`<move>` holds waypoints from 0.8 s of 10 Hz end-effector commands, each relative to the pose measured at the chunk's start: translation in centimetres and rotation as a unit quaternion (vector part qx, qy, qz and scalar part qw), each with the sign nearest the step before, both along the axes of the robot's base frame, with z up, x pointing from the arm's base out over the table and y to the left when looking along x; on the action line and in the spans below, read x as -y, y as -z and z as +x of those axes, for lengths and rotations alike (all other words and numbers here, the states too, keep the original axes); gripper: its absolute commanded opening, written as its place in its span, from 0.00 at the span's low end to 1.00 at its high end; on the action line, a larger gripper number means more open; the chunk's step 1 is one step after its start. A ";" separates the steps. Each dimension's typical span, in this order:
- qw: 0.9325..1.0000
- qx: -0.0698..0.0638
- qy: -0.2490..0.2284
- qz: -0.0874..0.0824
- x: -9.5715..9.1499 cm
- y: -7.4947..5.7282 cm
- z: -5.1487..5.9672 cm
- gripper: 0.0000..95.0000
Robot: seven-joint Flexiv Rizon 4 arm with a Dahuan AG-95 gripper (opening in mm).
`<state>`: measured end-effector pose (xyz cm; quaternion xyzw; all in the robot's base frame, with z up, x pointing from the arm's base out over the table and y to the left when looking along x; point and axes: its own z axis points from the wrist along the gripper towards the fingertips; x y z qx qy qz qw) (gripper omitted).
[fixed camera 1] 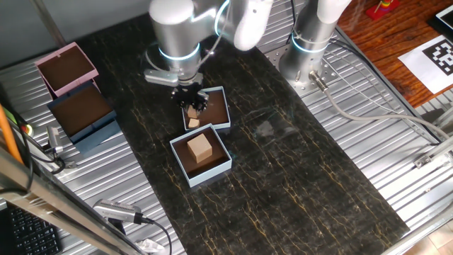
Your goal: Take everything out of the gift box
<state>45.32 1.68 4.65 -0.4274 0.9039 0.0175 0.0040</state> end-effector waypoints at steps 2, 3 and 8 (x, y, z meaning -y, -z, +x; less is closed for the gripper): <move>1.000 0.005 -0.017 0.008 0.0 -0.3 0.1 0.40; 1.000 0.004 -0.018 0.008 0.0 -0.6 0.2 0.40; 0.998 -0.045 0.047 0.006 -2.8 -5.5 3.4 0.60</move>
